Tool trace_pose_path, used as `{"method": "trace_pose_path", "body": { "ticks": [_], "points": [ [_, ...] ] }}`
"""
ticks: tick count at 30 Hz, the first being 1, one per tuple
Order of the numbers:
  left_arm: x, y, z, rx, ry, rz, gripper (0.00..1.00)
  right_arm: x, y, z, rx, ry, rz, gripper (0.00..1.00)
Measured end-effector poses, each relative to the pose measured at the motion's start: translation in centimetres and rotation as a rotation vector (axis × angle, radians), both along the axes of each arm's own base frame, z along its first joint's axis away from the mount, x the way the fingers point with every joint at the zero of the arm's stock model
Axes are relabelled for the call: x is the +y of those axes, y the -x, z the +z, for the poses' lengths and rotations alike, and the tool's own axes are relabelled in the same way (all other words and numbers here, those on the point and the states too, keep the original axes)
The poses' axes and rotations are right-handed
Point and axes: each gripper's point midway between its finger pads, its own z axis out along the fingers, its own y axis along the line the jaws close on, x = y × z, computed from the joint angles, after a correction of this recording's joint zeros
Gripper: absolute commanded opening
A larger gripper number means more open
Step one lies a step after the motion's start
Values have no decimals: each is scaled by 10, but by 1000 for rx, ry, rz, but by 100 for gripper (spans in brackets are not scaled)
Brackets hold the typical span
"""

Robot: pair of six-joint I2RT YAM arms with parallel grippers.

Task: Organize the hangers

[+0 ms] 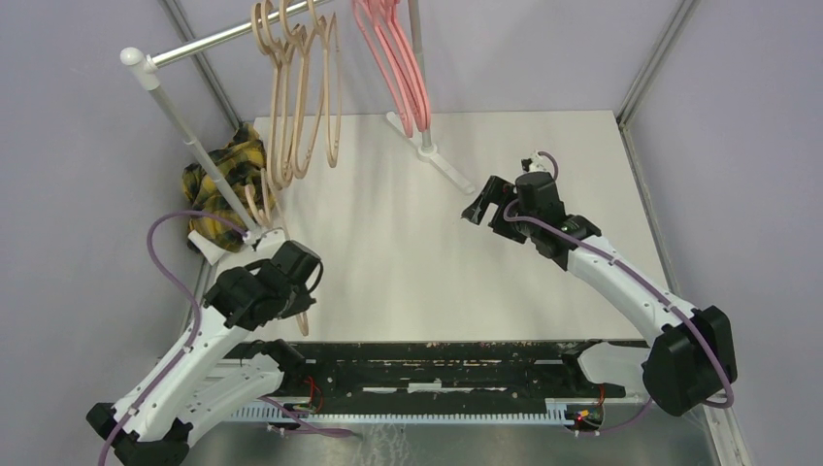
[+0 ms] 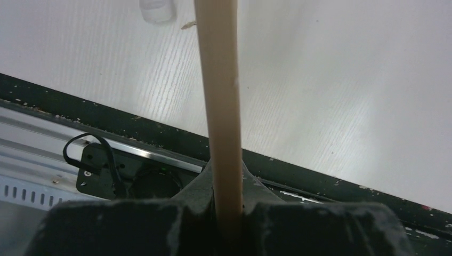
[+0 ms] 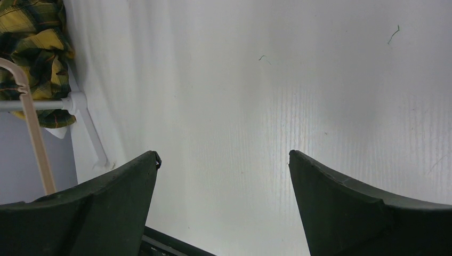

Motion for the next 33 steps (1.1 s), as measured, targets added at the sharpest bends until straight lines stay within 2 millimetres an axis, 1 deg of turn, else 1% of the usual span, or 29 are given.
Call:
{"method": "trace_pose_path", "body": {
  "ticks": [1,4,7,9,13,15,18,21,27,33],
  "points": [
    [2,-1,8,-11,-5,4,3,0,1,0,0,-2,2,100],
    [5,-8,40,-62,-12,19,3,-2,4,2,-4,-7,2,100],
    [7,-20,75,-139,-12,38,3,-3,6,5,-14,-14,3,100],
    [8,-25,89,-166,-20,43,3,-4,8,6,-17,-16,3,100],
    [9,-32,99,-152,-79,22,3,-9,11,9,-27,-19,-6,100],
    [7,-39,108,-149,-108,4,3,-12,14,10,-28,-18,-9,100],
    [2,-57,129,-166,-146,-22,3,-15,15,14,-37,-17,-12,100],
    [3,-73,147,-178,-185,-35,3,-20,18,16,-39,-13,-17,100],
    [15,-101,173,-183,-257,-44,3,-25,20,17,-39,-5,-26,100],
    [33,-121,185,-171,-301,-40,3,-28,20,16,-33,-3,-34,100]
  ]
}}
